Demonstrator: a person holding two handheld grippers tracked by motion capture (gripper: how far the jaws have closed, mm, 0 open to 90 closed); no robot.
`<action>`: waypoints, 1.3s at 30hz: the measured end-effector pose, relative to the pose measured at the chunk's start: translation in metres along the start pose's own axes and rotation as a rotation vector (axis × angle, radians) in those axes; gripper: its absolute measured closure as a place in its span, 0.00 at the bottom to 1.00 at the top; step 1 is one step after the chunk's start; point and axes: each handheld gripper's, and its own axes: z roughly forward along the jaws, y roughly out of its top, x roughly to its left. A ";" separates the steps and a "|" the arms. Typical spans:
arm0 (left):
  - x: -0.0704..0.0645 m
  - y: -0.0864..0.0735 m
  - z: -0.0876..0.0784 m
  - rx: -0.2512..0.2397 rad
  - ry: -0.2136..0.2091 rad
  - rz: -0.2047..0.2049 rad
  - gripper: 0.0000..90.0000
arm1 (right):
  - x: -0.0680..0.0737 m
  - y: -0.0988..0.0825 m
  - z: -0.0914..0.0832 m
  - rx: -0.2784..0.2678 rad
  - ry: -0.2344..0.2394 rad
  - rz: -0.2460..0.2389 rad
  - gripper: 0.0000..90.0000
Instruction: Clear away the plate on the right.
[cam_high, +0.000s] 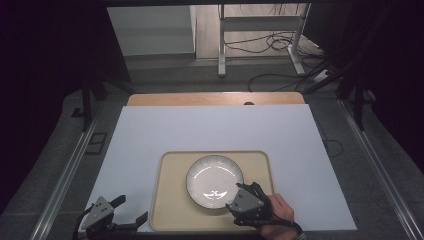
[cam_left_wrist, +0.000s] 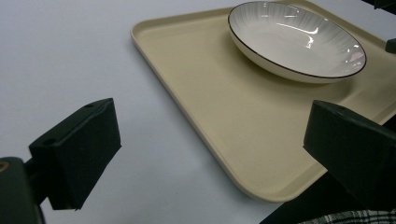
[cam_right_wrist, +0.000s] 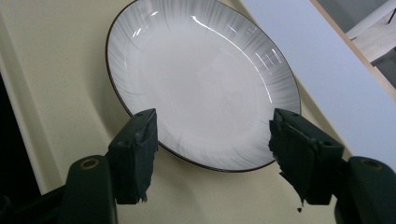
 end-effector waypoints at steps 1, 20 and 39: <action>0.000 0.000 0.000 0.000 0.000 0.000 0.04 | 0.000 0.000 0.000 0.000 0.000 0.000 0.35; 0.001 0.000 0.000 0.001 -0.001 -0.004 0.04 | -0.017 -0.015 -0.010 -0.028 0.002 0.127 0.26; 0.001 0.000 0.000 0.000 -0.002 -0.012 0.04 | -0.025 -0.028 -0.023 -0.062 0.003 0.197 0.17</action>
